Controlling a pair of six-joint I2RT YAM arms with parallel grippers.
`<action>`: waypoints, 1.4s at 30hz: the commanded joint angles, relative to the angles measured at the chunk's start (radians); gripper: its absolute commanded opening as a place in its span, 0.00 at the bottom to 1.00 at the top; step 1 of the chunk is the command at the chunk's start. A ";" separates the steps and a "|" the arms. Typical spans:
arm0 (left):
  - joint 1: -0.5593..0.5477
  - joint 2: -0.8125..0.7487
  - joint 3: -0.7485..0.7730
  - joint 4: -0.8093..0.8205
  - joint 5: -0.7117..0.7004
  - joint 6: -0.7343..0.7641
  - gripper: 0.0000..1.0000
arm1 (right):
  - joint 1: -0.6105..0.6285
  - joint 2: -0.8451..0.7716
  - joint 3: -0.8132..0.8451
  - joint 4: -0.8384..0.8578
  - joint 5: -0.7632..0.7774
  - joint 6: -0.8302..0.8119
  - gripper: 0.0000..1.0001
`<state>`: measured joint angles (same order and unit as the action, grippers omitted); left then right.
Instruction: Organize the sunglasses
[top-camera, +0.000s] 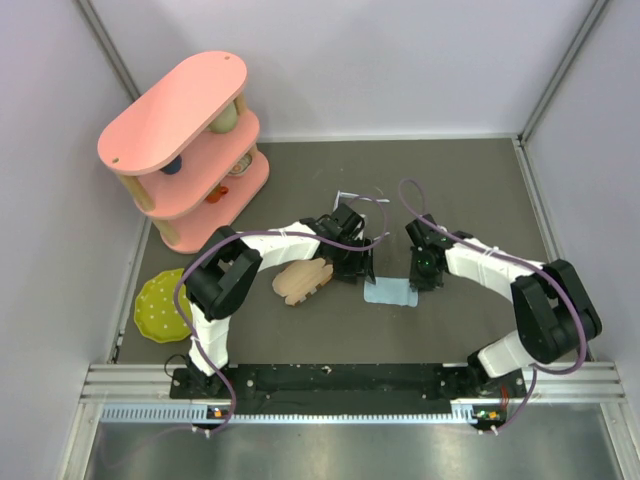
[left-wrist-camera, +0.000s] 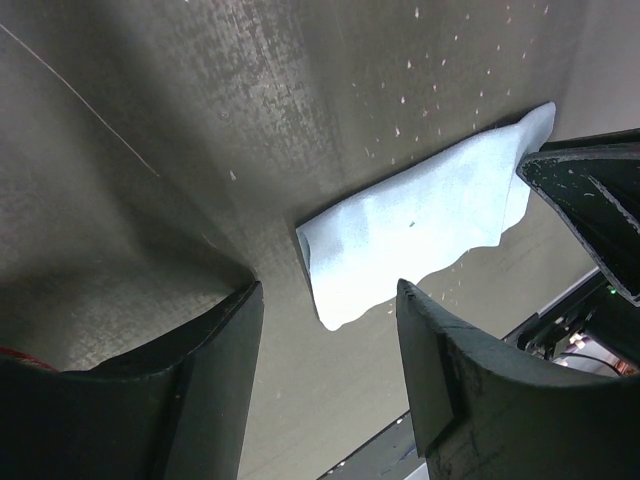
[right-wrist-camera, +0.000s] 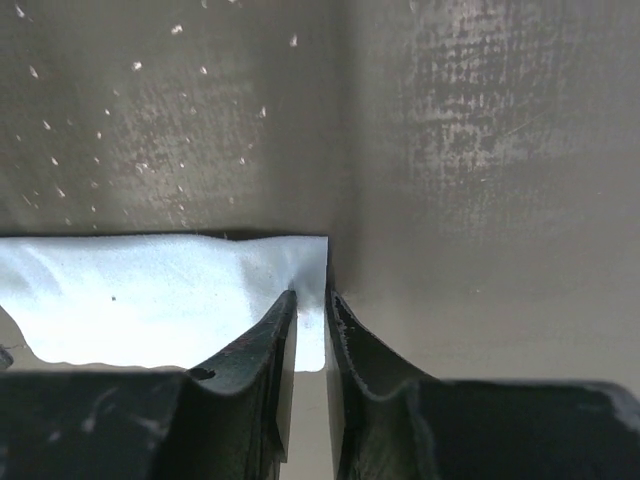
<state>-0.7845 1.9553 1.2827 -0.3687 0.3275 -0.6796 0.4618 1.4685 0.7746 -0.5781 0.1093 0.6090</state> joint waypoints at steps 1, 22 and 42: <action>-0.004 -0.002 0.030 -0.007 -0.016 0.005 0.61 | 0.009 0.102 -0.006 0.053 -0.029 -0.003 0.13; -0.033 0.037 0.063 -0.078 -0.037 -0.015 0.44 | 0.011 -0.004 -0.001 -0.011 0.001 0.040 0.00; -0.113 0.163 0.228 -0.309 -0.298 -0.095 0.31 | 0.014 -0.062 -0.058 0.018 0.001 0.075 0.00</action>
<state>-0.8845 2.0613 1.4754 -0.6041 0.1318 -0.7593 0.4644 1.4330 0.7433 -0.5533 0.1081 0.6609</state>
